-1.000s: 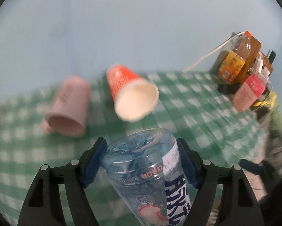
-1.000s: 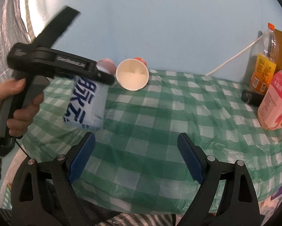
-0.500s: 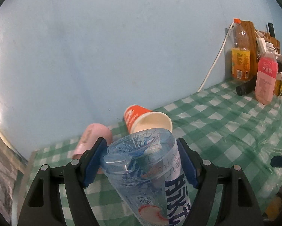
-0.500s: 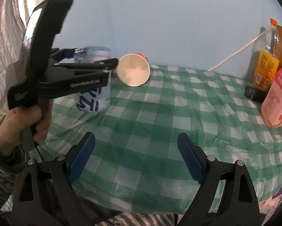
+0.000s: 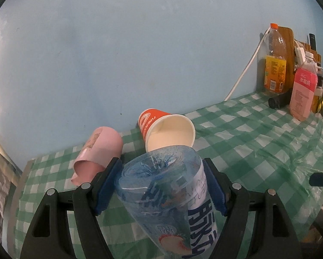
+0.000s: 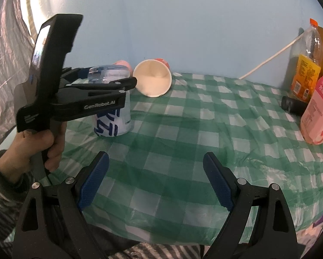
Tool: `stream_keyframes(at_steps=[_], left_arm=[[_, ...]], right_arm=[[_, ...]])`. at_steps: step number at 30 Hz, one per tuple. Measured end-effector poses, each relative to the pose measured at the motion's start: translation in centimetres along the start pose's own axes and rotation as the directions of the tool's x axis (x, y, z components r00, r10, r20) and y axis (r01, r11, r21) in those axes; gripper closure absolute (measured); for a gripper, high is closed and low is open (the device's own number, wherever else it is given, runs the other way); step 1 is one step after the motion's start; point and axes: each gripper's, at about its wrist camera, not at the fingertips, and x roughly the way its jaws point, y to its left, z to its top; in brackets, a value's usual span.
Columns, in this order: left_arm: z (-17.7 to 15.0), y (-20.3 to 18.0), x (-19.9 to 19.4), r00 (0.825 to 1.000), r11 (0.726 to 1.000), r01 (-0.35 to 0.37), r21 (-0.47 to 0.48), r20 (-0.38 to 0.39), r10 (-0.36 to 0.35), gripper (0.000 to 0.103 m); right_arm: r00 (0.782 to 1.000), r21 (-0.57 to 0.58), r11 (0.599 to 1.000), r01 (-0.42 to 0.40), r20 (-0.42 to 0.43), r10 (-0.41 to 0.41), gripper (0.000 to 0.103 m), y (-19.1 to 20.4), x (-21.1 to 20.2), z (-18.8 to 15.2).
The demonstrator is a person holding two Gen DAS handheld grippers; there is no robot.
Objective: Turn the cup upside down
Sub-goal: 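Rotate the held clear cup with the left gripper to turn it end-down, then lower the clear cup onto the tablecloth standing on end and open the left gripper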
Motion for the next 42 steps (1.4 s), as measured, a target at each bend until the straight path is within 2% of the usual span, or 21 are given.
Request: stream_keyframes(at_steps=[8,12,16,26,34,36,37,42], left_arm=[[-1.1,-0.3,-1.4,1.0,1.0,0.009,0.001,-0.001,-0.009,0.024],[-1.4,-0.2,-1.8,1.0,1.0,0.013,-0.01,0.003,-0.013,0.009],[-1.7,-0.2,-2.3,1.0,1.0,0.015,0.001,0.011,-0.015,0.007],[-2.2,0.4,-3.9,0.996,1.0,0.006,-0.024,0.092,-0.004,0.007],[-2.0,1.0,-6.0,0.981,0.999,-0.015,-0.047,0.194,0.024,0.006],[-1.9,1.2,-6.5,0.977,0.998,-0.009,-0.054,0.214,0.02,0.0],[-2.0,1.3,-6.8,0.974,0.998,-0.01,-0.059,0.227,0.023,0.0],[-2.0,1.6,-8.0,0.97,0.998,-0.025,-0.064,0.24,0.04,0.0]], right_arm=[[1.0,-0.004,1.0,-0.002,-0.005,0.002,0.014,0.1,0.1,0.0],[1.0,-0.005,1.0,-0.002,-0.008,0.002,0.014,0.2,0.3,-0.1],[1.0,-0.004,1.0,-0.002,-0.01,0.002,0.014,0.1,0.3,-0.1],[1.0,-0.001,1.0,-0.008,-0.019,0.008,0.014,0.1,0.6,-0.1],[1.0,-0.003,1.0,-0.012,-0.024,0.012,0.014,0.2,0.8,-0.1],[1.0,-0.004,1.0,-0.012,-0.023,0.012,0.014,0.2,0.8,-0.1],[1.0,-0.005,1.0,-0.011,-0.023,0.011,0.014,0.2,0.8,-0.1],[1.0,-0.005,1.0,-0.01,-0.018,0.01,0.014,0.3,0.8,0.0]])
